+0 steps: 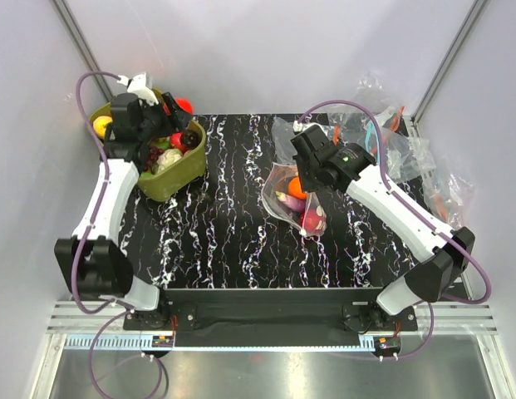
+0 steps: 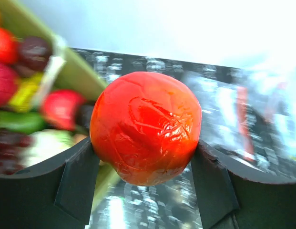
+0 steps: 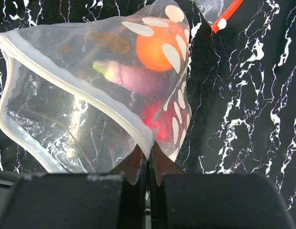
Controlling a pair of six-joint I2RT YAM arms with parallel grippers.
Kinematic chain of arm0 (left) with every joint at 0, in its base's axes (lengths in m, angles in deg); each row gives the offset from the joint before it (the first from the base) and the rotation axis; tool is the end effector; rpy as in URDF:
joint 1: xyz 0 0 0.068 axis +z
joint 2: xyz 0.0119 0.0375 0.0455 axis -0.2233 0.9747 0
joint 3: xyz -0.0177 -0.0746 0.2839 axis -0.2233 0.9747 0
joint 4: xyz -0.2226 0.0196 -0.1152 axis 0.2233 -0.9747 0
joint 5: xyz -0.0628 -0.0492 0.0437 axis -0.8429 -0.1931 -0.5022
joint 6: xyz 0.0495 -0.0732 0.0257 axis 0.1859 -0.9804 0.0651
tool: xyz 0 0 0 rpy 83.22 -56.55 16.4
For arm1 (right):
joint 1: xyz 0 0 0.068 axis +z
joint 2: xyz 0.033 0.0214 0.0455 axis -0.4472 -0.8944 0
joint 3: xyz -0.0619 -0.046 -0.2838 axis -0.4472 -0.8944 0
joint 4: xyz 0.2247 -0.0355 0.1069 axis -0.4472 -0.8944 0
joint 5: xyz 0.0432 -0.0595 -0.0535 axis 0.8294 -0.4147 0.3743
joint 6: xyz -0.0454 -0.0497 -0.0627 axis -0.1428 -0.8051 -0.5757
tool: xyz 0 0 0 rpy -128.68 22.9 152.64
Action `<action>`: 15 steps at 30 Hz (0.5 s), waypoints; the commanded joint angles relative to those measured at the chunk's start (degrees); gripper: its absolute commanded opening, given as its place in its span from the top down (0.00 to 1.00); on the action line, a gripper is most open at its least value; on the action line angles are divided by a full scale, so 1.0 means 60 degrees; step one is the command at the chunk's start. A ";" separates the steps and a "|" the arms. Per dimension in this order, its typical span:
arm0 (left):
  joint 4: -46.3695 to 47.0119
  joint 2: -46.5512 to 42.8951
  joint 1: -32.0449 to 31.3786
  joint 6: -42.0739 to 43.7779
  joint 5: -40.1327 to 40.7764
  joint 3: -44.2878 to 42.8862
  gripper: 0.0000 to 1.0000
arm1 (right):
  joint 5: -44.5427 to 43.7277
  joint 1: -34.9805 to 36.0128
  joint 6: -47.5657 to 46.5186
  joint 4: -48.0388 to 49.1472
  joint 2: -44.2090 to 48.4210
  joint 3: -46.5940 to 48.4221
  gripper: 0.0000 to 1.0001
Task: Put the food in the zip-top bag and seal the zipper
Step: Pick up the fake vegetable from the bin.
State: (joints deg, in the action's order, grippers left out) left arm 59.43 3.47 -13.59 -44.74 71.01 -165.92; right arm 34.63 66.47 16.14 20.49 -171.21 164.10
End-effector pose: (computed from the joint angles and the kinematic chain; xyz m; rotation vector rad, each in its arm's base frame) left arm 0.3869 -0.0256 0.3971 -0.1134 1.8973 -0.4663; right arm 0.2671 0.1918 0.3537 -0.3674 2.4386 0.0529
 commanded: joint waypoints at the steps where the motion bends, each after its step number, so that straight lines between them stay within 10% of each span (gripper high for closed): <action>1: 0.1697 -0.1239 -0.0425 -0.1152 -0.1772 0.1303 0.56 | 0.0005 -0.0058 -0.0118 0.0275 0.0126 0.0413 1.00; 15: 0.3647 -0.3879 -0.4879 -0.1666 -0.0178 0.4674 0.58 | 0.0224 -0.0058 0.0057 0.0275 0.0140 0.0531 1.00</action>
State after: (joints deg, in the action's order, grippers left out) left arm 75.17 -16.31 -40.02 -54.05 65.61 -141.79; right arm 34.83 66.47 16.21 20.45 -171.21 165.24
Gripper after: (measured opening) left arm 0.711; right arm 0.012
